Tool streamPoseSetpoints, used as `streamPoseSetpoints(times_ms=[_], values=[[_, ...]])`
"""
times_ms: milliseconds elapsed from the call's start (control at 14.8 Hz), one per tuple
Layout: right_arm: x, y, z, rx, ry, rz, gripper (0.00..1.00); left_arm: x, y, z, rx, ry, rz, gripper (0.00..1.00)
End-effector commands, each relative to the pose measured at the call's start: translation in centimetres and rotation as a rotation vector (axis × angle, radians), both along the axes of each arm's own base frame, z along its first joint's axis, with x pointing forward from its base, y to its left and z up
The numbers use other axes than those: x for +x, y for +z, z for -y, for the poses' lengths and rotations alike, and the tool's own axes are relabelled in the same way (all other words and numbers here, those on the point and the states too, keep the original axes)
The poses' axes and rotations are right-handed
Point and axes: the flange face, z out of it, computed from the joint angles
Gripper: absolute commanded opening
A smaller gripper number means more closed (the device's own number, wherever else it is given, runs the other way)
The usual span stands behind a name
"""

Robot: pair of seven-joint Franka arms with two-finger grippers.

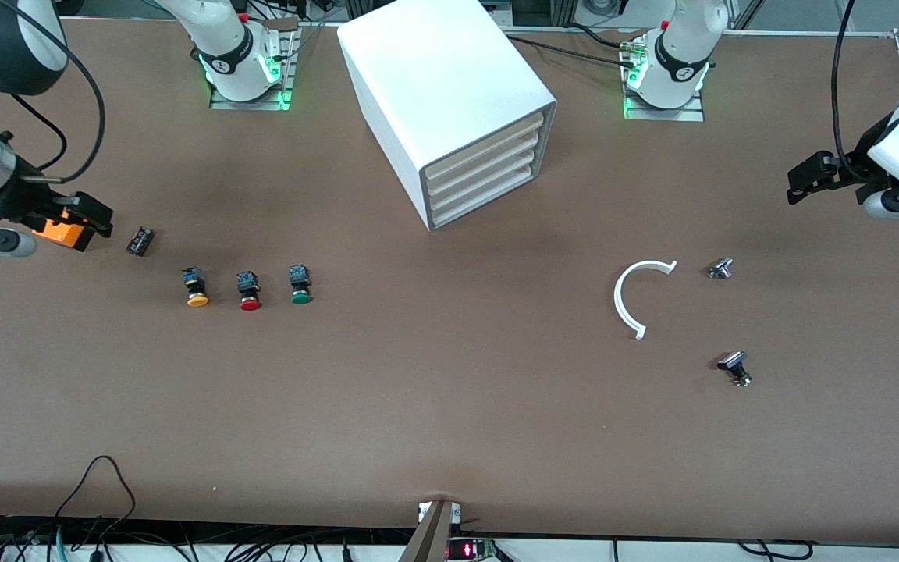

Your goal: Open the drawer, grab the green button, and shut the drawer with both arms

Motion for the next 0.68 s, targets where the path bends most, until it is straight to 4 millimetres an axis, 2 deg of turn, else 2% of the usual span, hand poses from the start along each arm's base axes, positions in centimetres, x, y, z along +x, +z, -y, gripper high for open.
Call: streamPoseSetpoints(times_ms=[0, 135, 610], values=[[-2.2, 0.5, 0.7, 0.017, 0.002, -0.002, 1.00, 0.0, 0.8, 0.1, 0.006, 0.007, -0.006, 1.00], [-2.9, 0.2, 2.5, 0.026, 0.026, -0.014, 1.00, 0.0, 0.9, 0.1, 0.006, 0.007, -0.005, 1.00], [-3.5, 1.0, 2.7, 0.060, 0.060, -0.001, 1.00, 0.0, 1.0, 0.2, 0.006, 0.006, -0.005, 1.00]])
